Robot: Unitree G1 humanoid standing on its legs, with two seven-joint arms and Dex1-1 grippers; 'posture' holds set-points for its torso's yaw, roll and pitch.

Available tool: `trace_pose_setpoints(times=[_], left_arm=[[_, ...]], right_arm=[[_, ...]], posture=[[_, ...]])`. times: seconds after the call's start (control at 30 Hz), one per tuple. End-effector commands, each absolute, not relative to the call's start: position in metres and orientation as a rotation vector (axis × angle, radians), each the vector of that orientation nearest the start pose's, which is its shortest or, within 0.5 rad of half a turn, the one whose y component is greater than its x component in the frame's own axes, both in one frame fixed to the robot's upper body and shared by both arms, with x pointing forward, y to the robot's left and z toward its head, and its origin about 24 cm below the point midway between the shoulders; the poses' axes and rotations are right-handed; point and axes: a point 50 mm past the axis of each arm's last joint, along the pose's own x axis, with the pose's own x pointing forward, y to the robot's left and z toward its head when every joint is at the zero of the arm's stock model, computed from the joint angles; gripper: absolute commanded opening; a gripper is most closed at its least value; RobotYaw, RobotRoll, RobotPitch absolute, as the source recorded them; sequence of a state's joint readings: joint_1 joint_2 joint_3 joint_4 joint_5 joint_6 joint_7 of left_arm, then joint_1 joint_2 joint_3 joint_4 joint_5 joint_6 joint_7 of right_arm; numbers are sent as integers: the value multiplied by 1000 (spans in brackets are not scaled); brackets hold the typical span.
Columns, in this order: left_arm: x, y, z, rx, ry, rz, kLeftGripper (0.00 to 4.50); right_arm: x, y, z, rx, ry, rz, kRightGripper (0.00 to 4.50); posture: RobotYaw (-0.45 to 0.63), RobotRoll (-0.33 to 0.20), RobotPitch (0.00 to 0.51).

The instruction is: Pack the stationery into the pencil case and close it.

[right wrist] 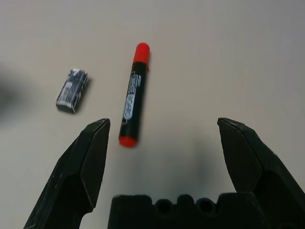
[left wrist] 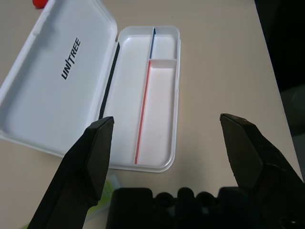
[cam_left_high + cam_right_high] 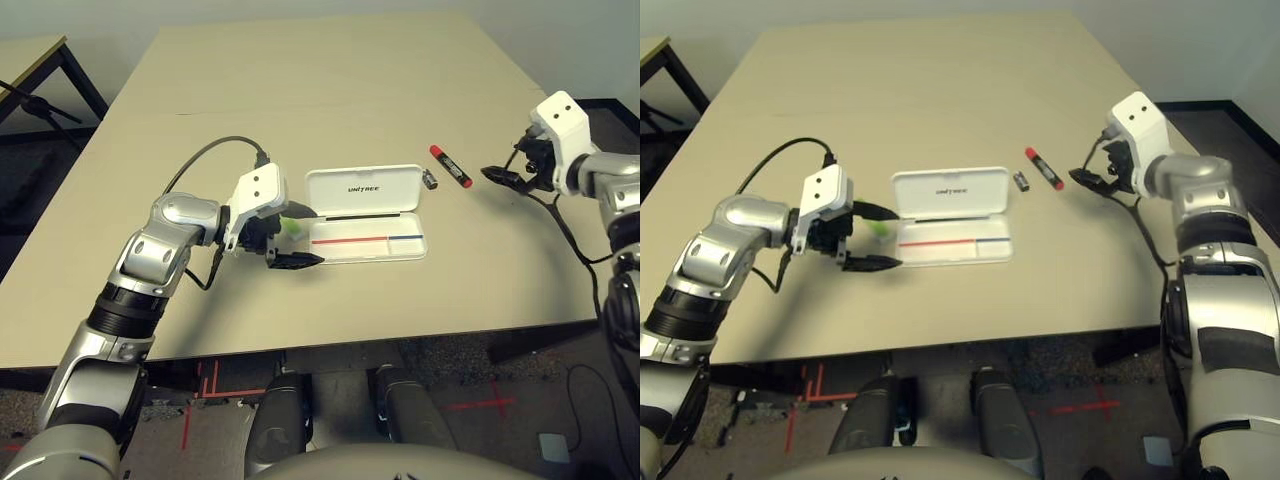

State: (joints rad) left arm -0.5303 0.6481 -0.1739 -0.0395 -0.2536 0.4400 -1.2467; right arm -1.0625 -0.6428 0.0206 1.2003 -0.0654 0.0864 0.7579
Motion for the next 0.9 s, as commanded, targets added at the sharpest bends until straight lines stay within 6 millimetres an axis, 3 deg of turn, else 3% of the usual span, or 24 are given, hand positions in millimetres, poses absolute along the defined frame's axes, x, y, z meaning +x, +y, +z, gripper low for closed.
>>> trace_pose_setpoints(times=[0.03,0.57,0.9], left_arm=[[288,163,157,442,229,-1326,4480],[288,165,161,417,202,-1255,4480],[283,163,161,411,204,-1261,4480]], right_arm=[[388,-276,157,-357,382,371,4500],[390,-258,127,-259,481,319,4500],[387,-260,115,-105,516,213,4500]], posture=[[55,0,85],[87,0,99],[91,0,98]])
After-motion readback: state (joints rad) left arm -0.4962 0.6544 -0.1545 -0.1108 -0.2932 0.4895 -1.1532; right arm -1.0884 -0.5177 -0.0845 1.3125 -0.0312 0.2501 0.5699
